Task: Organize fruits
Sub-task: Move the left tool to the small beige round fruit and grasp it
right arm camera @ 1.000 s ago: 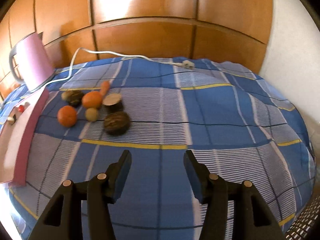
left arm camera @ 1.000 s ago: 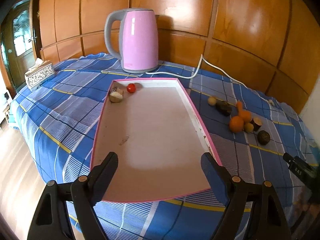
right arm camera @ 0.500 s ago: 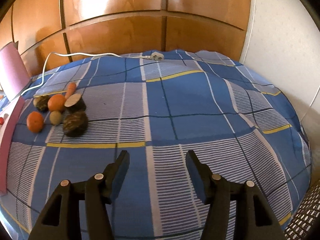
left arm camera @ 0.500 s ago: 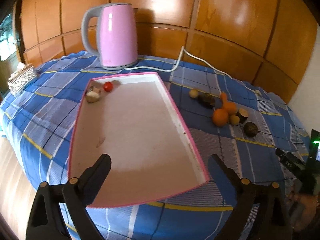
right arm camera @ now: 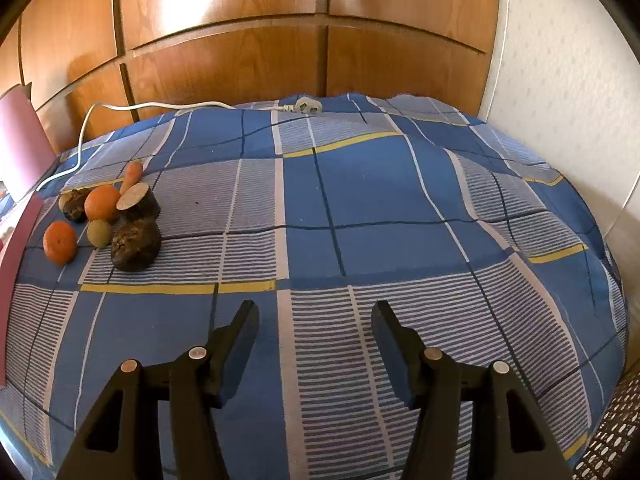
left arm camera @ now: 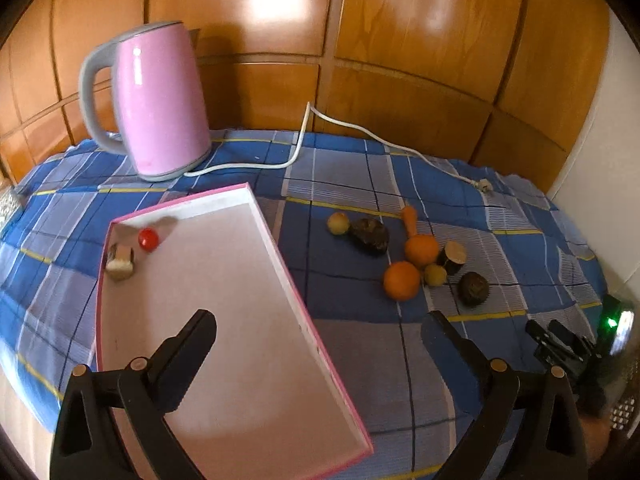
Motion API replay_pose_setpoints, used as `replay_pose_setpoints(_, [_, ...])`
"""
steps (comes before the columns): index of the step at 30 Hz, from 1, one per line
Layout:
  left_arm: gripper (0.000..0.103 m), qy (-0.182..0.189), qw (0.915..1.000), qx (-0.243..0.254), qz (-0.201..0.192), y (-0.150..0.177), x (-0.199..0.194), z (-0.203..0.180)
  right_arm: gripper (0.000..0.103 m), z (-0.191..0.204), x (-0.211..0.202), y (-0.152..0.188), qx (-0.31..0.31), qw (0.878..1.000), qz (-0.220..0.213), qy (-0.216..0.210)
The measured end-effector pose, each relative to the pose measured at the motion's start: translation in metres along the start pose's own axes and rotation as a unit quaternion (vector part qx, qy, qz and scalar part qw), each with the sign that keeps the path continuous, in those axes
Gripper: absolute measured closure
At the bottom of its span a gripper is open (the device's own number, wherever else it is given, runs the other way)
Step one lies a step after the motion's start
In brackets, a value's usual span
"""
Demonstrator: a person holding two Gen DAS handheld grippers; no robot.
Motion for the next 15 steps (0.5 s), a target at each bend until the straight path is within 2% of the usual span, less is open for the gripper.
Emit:
replay_pose_setpoints(4, [0.002,-0.016,0.9999,0.002,0.005,-0.022,0.017,0.005,0.043,-0.002,0.002,0.000,0.004,1.000,-0.001,-0.002])
replay_pose_setpoints(6, [0.011,-0.013,0.9995,-0.023,0.016,-0.033,0.030,0.009,0.043,-0.002,0.002,-0.002,0.002,1.000,-0.004,-0.003])
replay_pose_setpoints(8, [0.021,0.007,0.9975,-0.057,0.042,-0.040,0.047,0.009,0.043,-0.002,0.002,-0.003,0.000,1.000,-0.007,-0.003])
replay_pose_setpoints(9, [0.023,0.015,0.9963,-0.068,0.049,-0.042,0.054,0.009,0.043,-0.002,0.002,-0.004,0.000,1.000,-0.008,-0.004])
replay_pose_setpoints(11, [0.034,0.028,0.9937,-0.088,0.063,-0.047,0.070,0.006,0.043,-0.001,0.002,-0.005,-0.002,1.000,-0.011,-0.006])
replay_pose_setpoints(15, [0.047,0.043,0.9881,-0.111,0.098,-0.048,0.102,-0.002,0.043,0.002,0.004,-0.005,-0.007,1.000,-0.012,-0.010])
Point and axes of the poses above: each gripper's, at about its wrist camera, not at the fingertips, and x roughly the way its jaws point, z to its left, y to its underside, the point moved 10 cm from there along x, roughly the way its jaws point, and after that the axes turned 13 degrees about -z, right-handed, at the moved point
